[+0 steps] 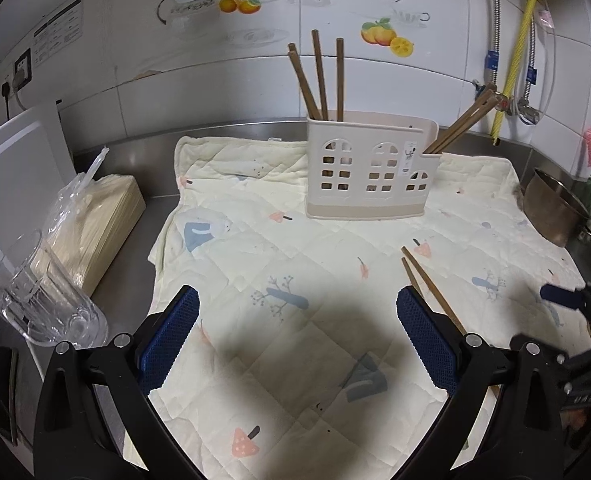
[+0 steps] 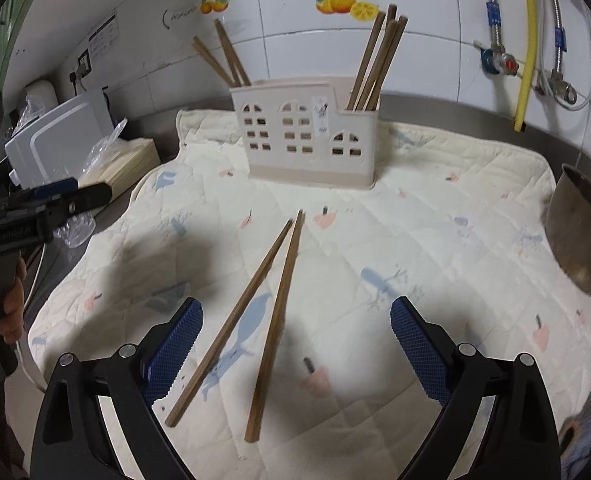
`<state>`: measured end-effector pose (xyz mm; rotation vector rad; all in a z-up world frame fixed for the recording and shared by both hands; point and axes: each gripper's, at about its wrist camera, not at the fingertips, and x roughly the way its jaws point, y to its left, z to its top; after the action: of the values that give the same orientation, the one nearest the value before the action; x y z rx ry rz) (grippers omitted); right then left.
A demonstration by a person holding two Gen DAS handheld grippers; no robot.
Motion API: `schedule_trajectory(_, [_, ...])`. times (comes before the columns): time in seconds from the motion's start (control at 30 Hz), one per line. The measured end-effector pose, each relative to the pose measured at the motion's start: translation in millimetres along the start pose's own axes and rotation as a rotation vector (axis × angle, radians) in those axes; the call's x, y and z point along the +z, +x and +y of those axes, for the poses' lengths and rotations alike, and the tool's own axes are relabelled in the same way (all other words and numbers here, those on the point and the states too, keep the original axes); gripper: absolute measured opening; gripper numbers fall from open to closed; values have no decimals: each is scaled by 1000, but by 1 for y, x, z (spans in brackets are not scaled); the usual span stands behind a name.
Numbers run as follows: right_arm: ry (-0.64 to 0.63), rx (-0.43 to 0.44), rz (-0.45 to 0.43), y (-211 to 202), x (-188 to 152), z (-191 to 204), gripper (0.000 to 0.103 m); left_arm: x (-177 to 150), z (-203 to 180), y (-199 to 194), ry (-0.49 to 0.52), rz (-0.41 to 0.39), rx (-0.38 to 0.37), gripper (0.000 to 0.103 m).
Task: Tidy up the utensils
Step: 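Lower the right gripper onto one of the last two chopsticks, then close the right gripper on a chopstick while the left gripper grasps the last one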
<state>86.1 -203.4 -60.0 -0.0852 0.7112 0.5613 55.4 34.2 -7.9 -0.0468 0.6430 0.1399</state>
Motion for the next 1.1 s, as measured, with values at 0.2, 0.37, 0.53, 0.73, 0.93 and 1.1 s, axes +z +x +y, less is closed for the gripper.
schedule_trajectory(0.2, [7, 23, 29, 6, -13, 6, 92, -4, 5, 1, -17, 9, 9, 98])
schedule_trajectory(0.37, [20, 48, 51, 9, -22, 8, 83, -8, 6, 3, -23, 19, 16, 98])
schedule_trajectory(0.53, [36, 68, 77, 16, -28, 11, 70, -10, 7, 5, -26, 28, 16, 98])
schedule_trajectory(0.73, [41, 84, 88, 20, -32, 15, 47, -15, 6, 7, -33, 41, 14, 98])
schedule_trajectory(0.93, [49, 81, 105, 25, -34, 16, 28, -21, 4, 7, -33, 56, 5, 98])
schedule_trajectory(1.1, [59, 78, 115, 28, -36, 14, 22, -26, 0, 7, -24, 67, -10, 98])
